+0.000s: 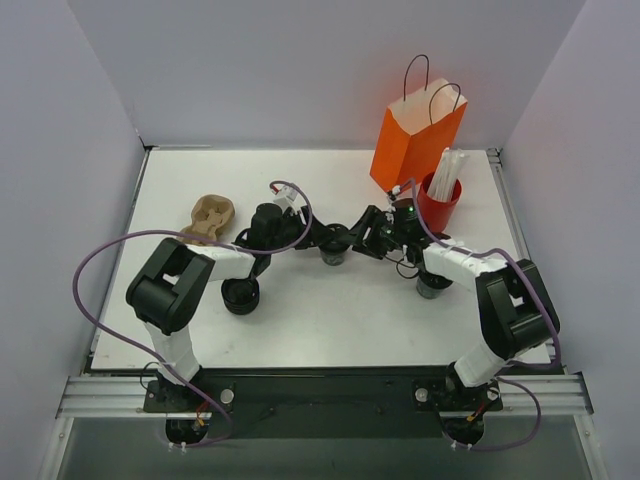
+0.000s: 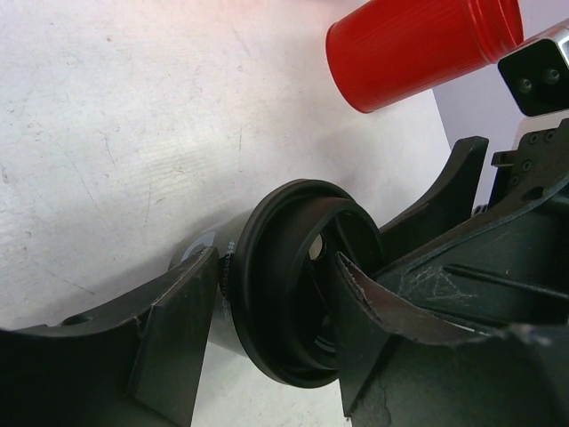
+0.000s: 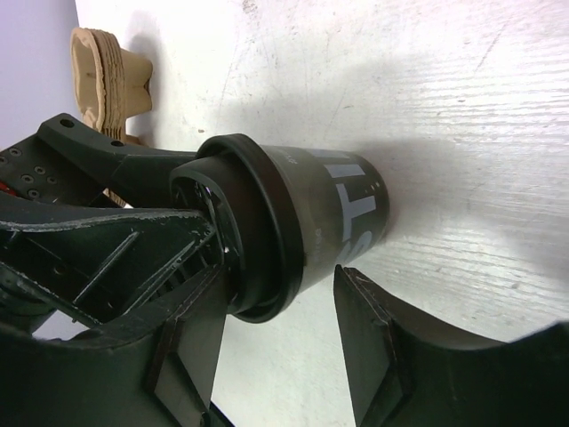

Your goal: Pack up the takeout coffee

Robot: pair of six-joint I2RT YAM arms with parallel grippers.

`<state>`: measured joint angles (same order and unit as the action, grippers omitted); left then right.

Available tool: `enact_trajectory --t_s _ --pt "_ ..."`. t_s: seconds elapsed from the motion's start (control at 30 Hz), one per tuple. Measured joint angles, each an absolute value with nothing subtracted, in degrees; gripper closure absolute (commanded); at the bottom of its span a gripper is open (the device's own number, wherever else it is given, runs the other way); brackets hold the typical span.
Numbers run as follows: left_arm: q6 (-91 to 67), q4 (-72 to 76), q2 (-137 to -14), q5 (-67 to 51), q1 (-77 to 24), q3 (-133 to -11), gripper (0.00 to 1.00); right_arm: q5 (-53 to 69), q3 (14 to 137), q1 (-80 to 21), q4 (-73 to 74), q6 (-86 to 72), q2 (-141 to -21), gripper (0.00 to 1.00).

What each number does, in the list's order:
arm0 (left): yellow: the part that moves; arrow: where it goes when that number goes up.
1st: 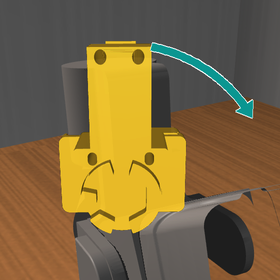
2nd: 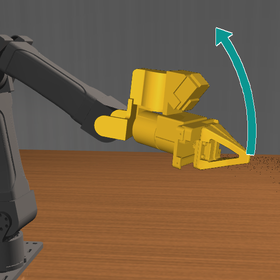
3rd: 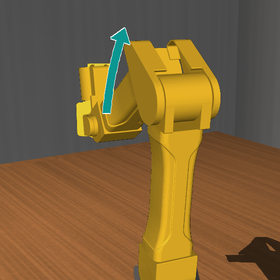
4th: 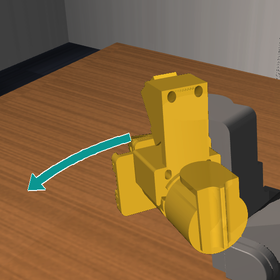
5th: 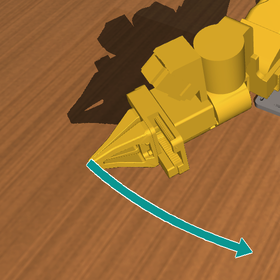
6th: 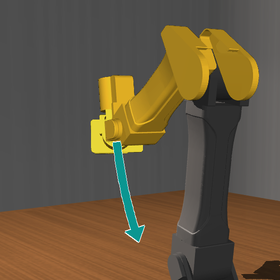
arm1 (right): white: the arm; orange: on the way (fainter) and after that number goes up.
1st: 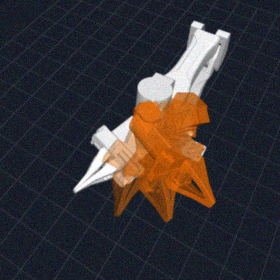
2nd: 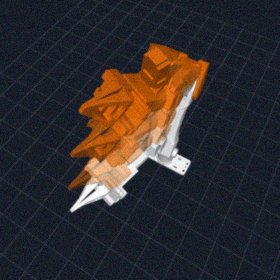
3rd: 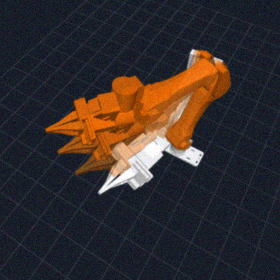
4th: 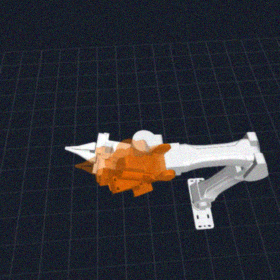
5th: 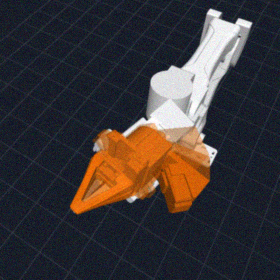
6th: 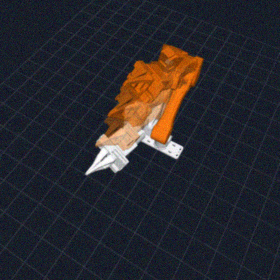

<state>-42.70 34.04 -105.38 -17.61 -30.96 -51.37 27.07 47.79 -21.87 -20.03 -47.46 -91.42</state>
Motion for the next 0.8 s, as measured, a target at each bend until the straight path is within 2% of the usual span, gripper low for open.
enact_trajectory --t_s 0.37,0.8 --pt "-42.89 37.08 -106.04 -17.67 -30.96 -50.52 0.4 38.17 49.36 -13.45 -17.85 -41.45 -91.09 0.63" --pt "-43.07 38.72 -106.56 -17.85 -30.92 -50.22 0.4 43.07 55.83 -13.28 -13.91 -33.76 -96.31 0.71"
